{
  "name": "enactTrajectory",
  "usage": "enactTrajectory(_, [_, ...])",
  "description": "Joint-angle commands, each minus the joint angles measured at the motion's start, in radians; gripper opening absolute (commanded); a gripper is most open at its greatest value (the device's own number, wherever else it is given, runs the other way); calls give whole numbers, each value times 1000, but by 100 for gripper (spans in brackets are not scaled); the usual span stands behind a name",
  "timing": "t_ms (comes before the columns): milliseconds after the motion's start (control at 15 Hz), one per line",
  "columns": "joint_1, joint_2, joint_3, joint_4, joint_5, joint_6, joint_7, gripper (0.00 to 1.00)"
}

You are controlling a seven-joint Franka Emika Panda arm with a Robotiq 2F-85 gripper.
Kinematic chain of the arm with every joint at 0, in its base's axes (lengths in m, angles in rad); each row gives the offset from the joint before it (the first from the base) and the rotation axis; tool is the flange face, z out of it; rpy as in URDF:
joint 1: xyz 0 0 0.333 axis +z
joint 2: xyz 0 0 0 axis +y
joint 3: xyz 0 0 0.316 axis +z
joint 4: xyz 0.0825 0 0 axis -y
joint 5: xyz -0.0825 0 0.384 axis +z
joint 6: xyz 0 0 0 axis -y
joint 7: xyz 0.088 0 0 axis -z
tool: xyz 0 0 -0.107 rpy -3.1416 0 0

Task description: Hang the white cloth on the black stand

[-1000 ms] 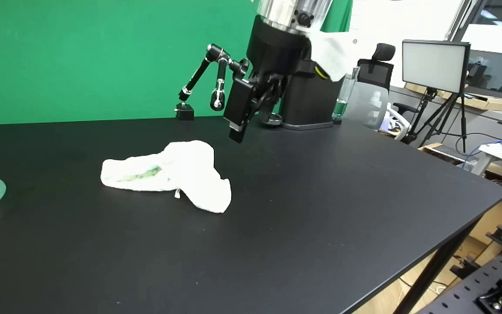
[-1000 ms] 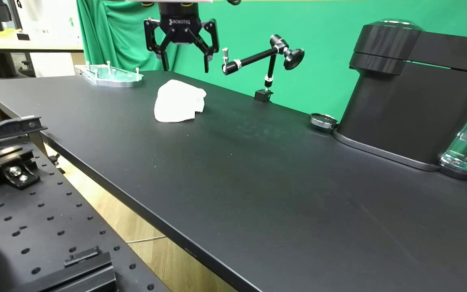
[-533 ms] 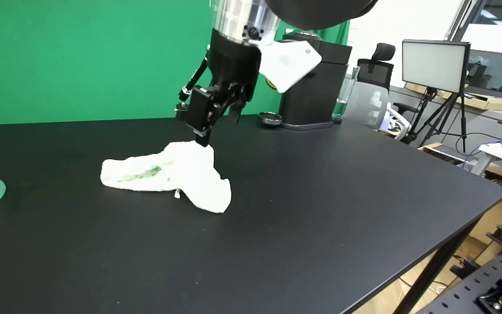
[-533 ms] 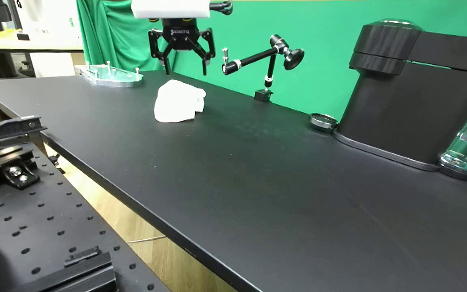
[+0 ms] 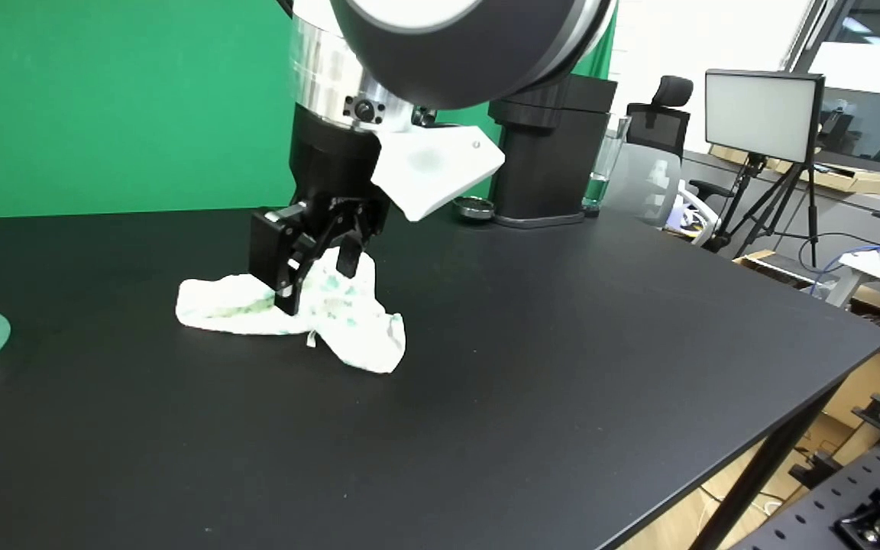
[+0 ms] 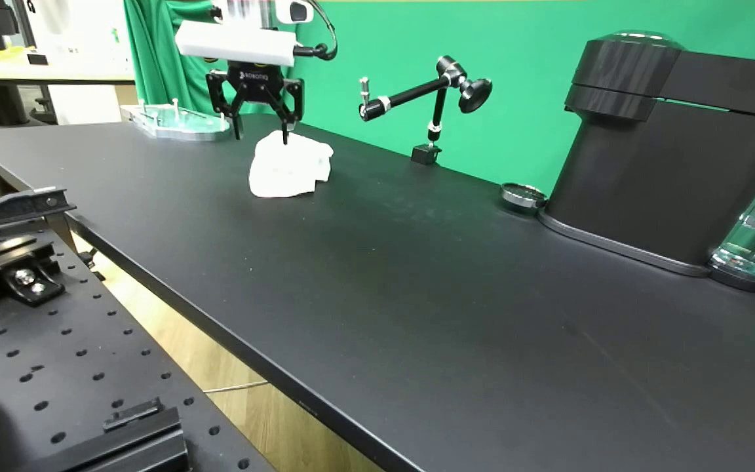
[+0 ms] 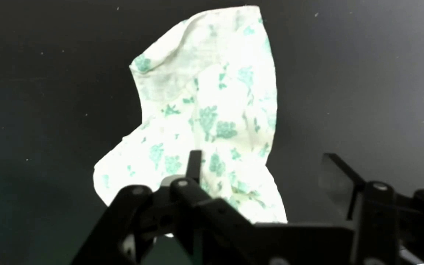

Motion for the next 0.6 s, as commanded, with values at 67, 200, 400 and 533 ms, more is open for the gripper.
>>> enactTrajectory(67, [107, 23, -149, 53, -75, 30, 70, 45])
enactTrajectory(200, [157, 32, -220, 70, -104, 41, 84, 31])
enactTrajectory(400, [206, 55, -282, 85, -109, 50, 84, 11])
enactTrajectory(533, [227, 68, -297, 87, -94, 55, 75, 1])
